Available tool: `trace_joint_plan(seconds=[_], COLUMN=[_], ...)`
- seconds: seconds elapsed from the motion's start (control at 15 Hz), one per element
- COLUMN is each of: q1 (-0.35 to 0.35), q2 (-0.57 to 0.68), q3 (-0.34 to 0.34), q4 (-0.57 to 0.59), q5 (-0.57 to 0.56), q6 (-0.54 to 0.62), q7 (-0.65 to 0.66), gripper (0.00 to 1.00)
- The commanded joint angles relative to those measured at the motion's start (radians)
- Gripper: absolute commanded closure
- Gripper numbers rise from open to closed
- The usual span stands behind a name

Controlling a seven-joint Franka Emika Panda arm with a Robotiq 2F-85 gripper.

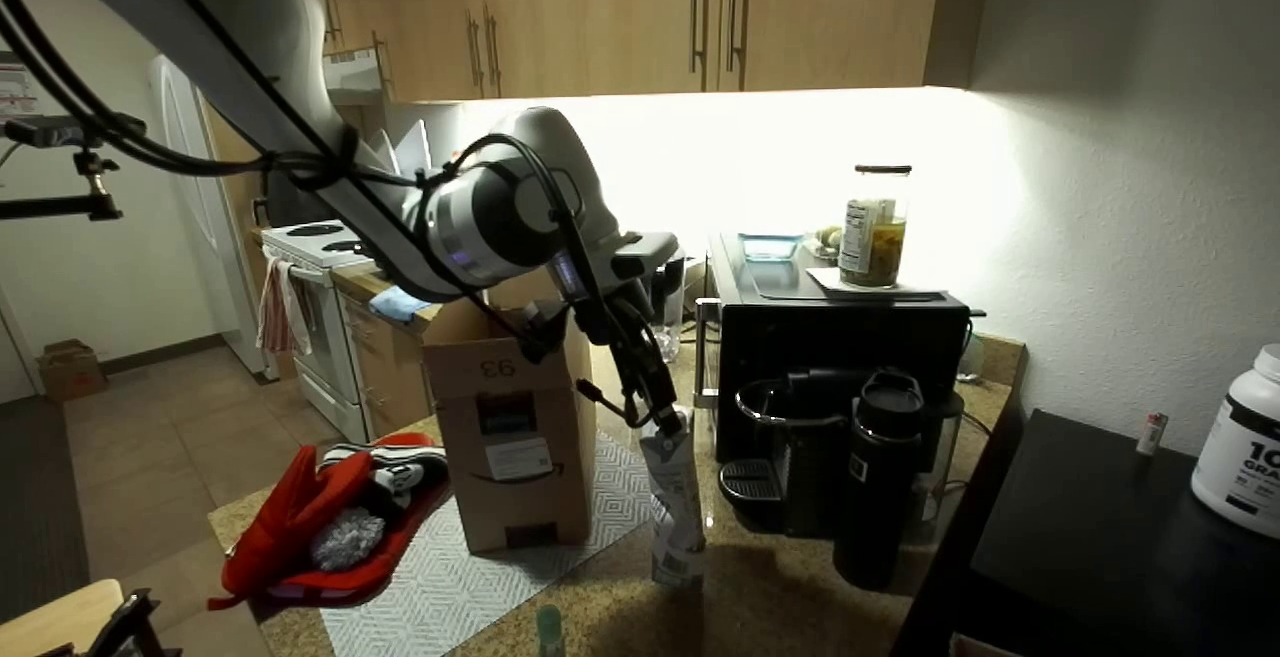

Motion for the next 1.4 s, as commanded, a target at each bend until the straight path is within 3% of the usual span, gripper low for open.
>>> trace_joint_plan(seconds=[0.0, 0.47, 0.53, 0.73, 1.07, 1.33], q1=[0.008, 0.006, 0.005, 0.008, 0.02, 0.034], q2=[0.005, 0.029, 0.028, 0.022, 0.012, -0.003], q3=[-0.016, -0.038, -0.037, -0.036, -0.028, -0.016], q4=[-0.041, -0.05, -0.05, -0.052, -0.048, -0.046], q5=[0.009, 0.016, 0.021, 0.025, 0.029, 0.04], q6=[0.04, 0.04, 0.039, 0.044, 0.068, 0.096], q7=[0.047, 0.105, 0.103, 0.1, 0.087, 0.068], gripper=[0.93, 0.93, 0.48, 0.35, 0.02, 0.0])
